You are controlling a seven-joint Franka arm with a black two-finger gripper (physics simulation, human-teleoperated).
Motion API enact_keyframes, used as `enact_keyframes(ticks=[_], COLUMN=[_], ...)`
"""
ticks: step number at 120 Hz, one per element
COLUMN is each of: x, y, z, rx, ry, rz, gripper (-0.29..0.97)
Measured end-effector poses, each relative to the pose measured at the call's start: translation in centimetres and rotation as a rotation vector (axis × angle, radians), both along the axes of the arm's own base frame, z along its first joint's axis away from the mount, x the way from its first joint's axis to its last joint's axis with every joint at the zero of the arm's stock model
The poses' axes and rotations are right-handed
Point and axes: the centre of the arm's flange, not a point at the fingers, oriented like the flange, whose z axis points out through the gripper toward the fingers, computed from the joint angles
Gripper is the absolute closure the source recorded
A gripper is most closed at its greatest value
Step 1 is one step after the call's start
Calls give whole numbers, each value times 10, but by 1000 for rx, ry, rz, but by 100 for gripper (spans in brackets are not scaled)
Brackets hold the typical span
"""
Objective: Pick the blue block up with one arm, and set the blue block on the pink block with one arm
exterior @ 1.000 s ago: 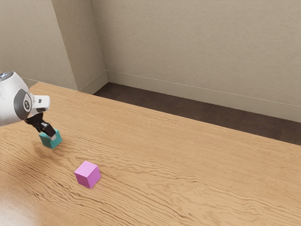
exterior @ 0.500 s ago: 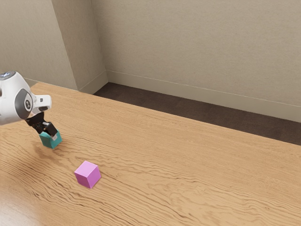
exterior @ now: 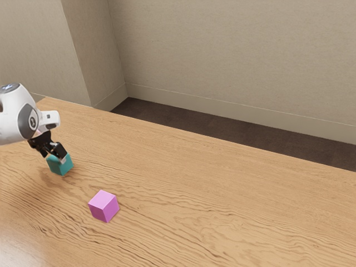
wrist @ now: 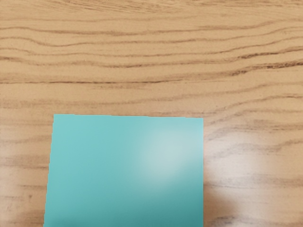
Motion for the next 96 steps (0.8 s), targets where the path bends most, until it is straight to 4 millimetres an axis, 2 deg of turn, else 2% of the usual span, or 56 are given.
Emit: enact_keyframes(ticks=[50, 96], x=[13, 15], y=[8, 13], z=[-6, -14], rx=[4, 2], ry=[-2, 5], rz=[17, 24], gripper=[0, 0])
